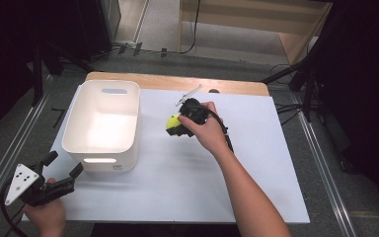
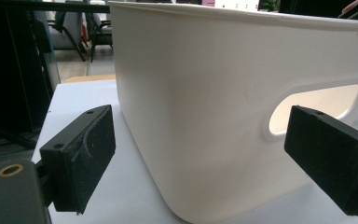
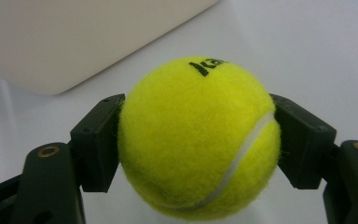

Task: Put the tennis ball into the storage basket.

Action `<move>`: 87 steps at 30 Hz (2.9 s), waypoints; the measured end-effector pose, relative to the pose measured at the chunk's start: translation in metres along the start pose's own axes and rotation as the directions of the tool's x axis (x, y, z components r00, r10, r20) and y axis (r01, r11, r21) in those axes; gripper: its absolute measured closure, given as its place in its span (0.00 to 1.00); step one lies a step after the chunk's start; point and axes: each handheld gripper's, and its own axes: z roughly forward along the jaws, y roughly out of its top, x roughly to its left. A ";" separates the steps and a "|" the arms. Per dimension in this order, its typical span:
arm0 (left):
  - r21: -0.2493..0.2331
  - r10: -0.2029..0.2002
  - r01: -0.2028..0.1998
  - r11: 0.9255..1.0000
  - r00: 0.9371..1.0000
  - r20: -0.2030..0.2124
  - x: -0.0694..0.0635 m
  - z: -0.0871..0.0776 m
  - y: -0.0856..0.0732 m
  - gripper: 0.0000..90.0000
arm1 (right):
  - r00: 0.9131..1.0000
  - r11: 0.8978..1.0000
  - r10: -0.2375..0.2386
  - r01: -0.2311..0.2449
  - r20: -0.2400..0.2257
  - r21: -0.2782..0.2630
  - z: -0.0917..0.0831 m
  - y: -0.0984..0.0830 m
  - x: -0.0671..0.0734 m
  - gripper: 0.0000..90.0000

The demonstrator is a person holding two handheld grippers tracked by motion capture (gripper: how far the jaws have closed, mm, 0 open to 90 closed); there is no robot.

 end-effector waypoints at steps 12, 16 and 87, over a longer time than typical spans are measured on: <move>0.003 -0.002 0.002 1.000 1.000 0.000 0.000 0.000 0.000 0.10 | 0.999 0.999 -0.032 0.032 -0.012 -0.016 0.000 0.019 0.008 0.28; 0.002 -0.003 0.003 1.000 1.000 0.002 0.000 0.000 0.000 0.09 | 0.999 0.999 -0.044 0.043 -0.015 -0.021 0.000 0.023 0.009 0.28; 0.021 -0.006 0.006 1.000 1.000 0.002 0.000 0.003 0.000 0.09 | 0.988 0.987 -0.148 0.146 -0.039 -0.068 -0.021 0.092 0.037 0.28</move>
